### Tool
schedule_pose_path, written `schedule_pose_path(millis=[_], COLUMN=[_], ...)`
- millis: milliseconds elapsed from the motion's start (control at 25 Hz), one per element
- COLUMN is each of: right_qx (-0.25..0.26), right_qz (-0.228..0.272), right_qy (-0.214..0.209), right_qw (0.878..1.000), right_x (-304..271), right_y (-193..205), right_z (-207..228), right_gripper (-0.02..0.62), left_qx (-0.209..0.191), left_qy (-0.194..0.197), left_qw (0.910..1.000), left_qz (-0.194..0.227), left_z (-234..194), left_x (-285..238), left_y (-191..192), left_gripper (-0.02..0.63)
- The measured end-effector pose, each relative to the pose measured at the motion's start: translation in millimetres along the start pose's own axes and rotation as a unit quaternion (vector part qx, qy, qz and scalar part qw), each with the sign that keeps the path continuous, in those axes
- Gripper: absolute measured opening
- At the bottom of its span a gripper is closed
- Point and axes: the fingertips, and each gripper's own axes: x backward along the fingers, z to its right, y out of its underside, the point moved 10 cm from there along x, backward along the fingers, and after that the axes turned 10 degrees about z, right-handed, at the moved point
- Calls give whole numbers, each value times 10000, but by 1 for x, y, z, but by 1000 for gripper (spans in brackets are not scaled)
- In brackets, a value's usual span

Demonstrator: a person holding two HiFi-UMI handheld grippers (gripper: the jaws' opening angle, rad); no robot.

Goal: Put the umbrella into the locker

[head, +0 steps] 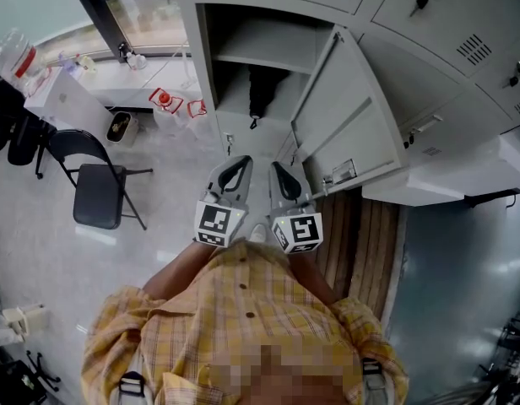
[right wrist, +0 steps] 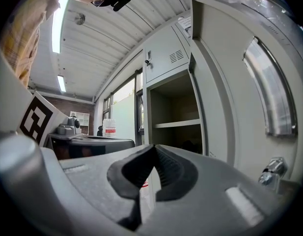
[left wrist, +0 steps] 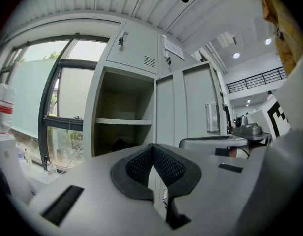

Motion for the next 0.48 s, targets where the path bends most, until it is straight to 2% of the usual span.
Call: schedule_pose_path(millis=[480], right_qx=[-26], right_qz=[-225], right_qy=[-343], right_qw=[9992], right_x=[8], right_y=[14], right_z=[6], right_gripper=[-3], left_qx=[254], left_qy=[86], left_qw=[9996], left_qz=[-114], left_z=[-3], left_x=[10], left_y=[16], left_gripper=[3])
